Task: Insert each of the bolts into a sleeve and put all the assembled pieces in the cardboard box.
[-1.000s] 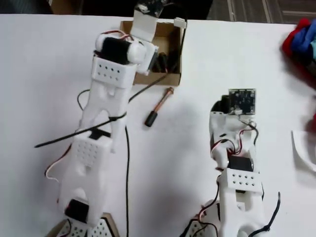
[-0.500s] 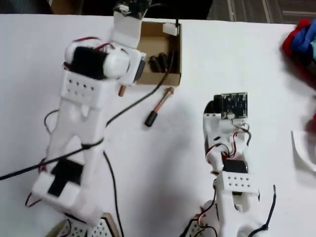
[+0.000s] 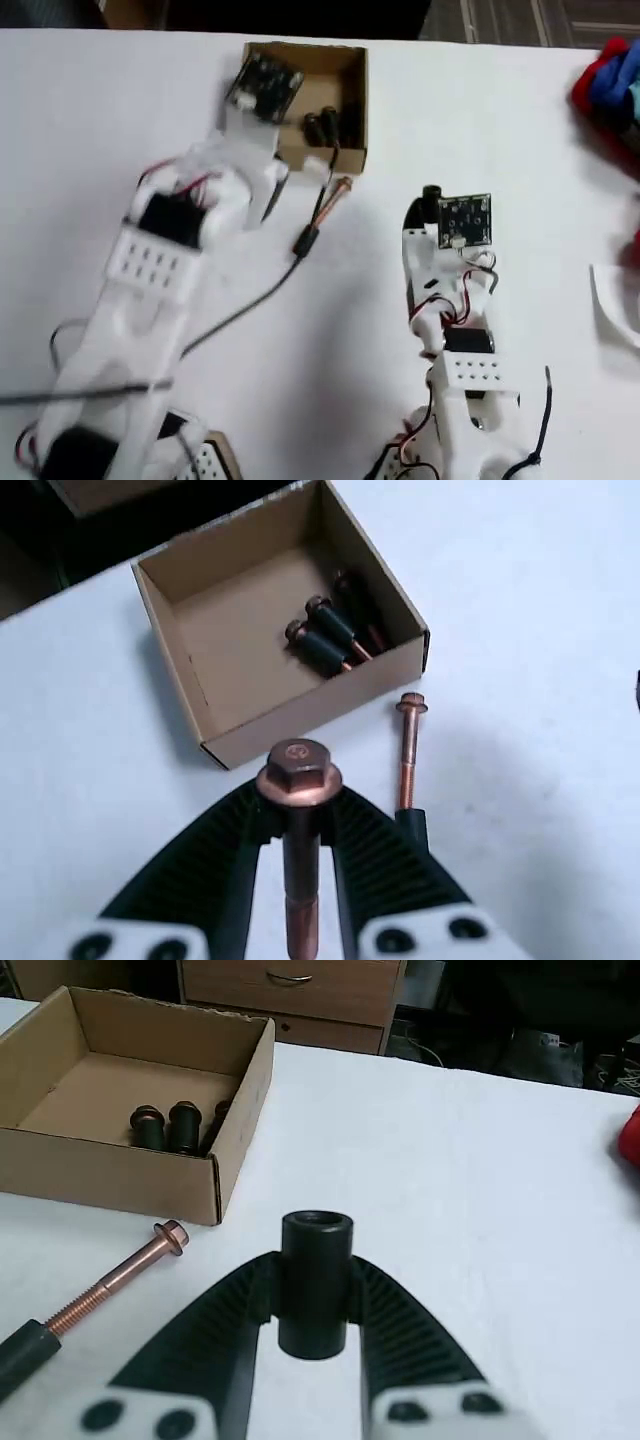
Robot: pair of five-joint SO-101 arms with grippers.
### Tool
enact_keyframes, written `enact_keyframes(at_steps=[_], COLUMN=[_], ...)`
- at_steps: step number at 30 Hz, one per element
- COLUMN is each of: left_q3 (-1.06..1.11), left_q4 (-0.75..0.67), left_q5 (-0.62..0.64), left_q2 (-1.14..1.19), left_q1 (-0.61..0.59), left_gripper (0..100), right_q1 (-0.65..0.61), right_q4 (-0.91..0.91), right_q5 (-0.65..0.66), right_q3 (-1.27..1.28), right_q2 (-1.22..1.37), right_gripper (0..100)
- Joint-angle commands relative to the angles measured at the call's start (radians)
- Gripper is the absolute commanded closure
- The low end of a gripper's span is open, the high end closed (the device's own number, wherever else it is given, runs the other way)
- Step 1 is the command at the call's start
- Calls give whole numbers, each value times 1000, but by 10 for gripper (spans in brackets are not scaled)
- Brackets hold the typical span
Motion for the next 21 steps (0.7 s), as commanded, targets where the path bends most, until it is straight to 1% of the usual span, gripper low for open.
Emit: enact_keyframes(at_steps=[1, 5, 9, 15, 19, 21], left_q3=[157, 214, 214, 222, 223, 236], left_q4=[-130, -173, -175, -167, -166, -167], left_q5=[-18, -6, 20, 23, 21, 9], left_q2=[-141, -193, -199, -206, -206, -207], left_q1=[-43, -95, -92, -100, -100, -97], left_gripper=[976, 976, 976, 976, 976, 976], right_q1=[-10, -12, -38, -131, -134, -134], right_q4=[-28, -68, -85, -139, -265, -371], right_q5=[-9, -6, -9, -9, -9, -11], right_q3=[-12, -72, -133, -112, -83, -41], right_q2=[41, 194, 332, 346, 357, 363], right_gripper=[978, 978, 978, 978, 978, 978])
